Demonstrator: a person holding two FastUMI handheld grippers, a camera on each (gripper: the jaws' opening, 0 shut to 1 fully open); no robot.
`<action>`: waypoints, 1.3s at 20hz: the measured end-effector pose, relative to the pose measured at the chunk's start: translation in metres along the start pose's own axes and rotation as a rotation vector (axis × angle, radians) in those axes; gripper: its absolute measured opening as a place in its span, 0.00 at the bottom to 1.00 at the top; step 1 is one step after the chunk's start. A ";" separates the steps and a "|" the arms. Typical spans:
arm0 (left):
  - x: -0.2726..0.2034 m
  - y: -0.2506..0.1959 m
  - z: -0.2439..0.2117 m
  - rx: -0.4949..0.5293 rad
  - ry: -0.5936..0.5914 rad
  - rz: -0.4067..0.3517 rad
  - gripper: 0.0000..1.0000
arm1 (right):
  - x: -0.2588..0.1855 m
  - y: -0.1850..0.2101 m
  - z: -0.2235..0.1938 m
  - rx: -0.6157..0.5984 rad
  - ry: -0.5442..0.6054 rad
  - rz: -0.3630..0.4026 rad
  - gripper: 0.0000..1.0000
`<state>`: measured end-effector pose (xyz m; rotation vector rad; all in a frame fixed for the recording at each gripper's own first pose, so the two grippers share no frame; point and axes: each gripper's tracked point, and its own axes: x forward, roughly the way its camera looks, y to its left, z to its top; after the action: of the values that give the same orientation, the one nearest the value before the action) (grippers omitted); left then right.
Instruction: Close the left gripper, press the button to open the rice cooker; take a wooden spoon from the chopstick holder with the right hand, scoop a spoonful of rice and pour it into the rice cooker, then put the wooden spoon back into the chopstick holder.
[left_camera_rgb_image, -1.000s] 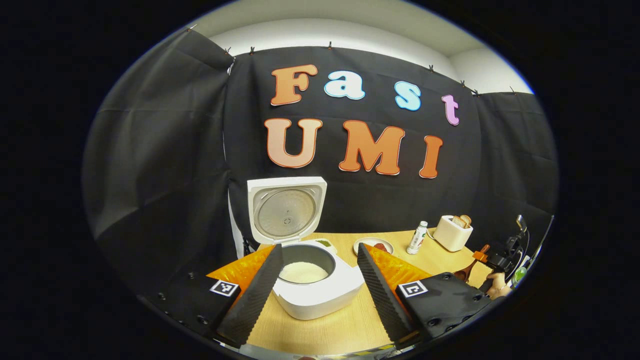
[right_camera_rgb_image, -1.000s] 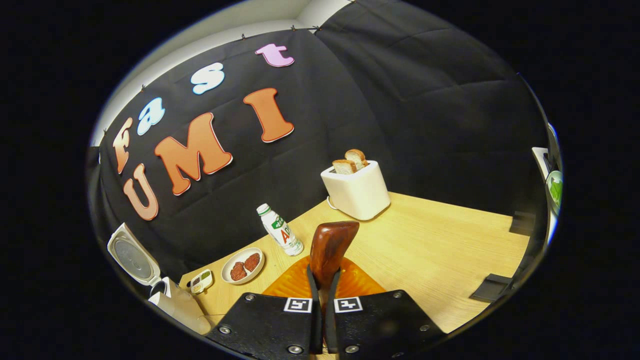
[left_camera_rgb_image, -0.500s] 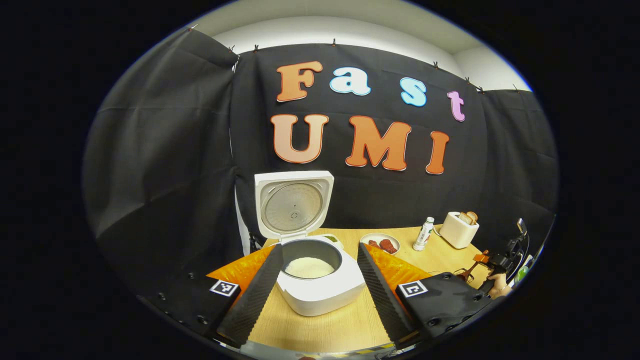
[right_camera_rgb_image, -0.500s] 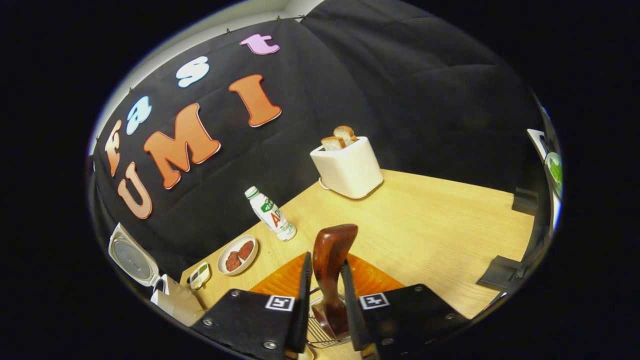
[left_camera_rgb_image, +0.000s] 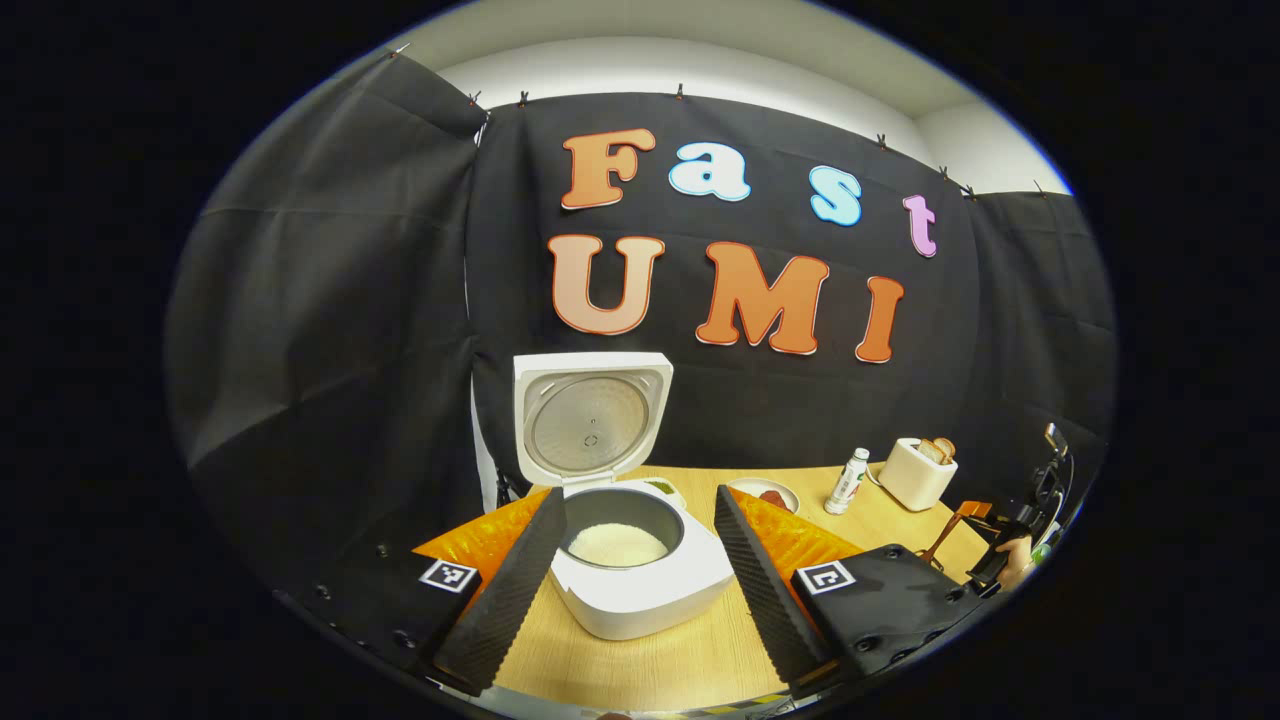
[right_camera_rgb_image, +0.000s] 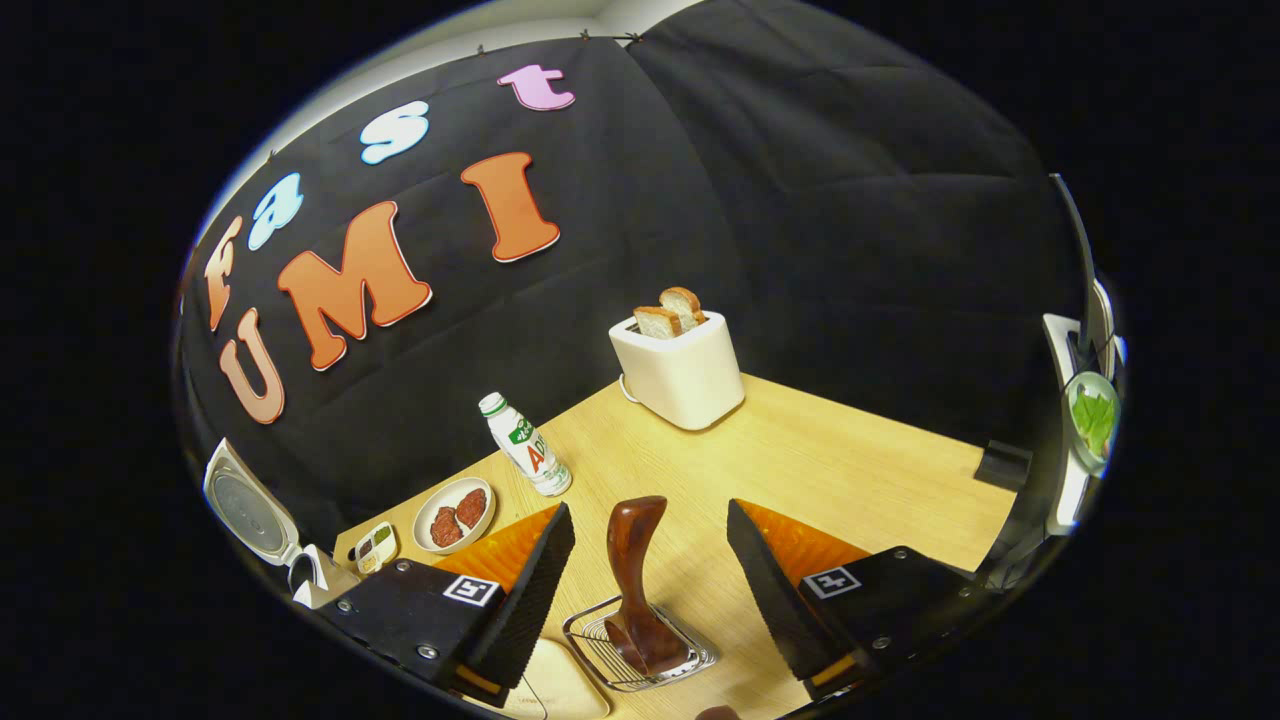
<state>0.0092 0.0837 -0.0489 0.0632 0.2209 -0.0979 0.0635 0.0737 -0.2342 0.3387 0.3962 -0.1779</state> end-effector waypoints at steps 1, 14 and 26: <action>0.004 0.001 0.004 0.004 -0.004 0.008 1.00 | -0.005 0.004 0.009 -0.023 -0.010 0.005 0.95; 0.090 0.004 0.106 0.019 -0.096 0.088 1.00 | -0.057 0.070 0.059 -0.142 -0.075 0.164 0.94; 0.217 0.013 0.160 -0.027 -0.028 0.088 1.00 | -0.072 0.077 0.076 -0.214 -0.113 0.182 0.94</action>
<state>0.2555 0.0651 0.0592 0.0445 0.1909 -0.0082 0.0428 0.1260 -0.1169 0.1521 0.2678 0.0233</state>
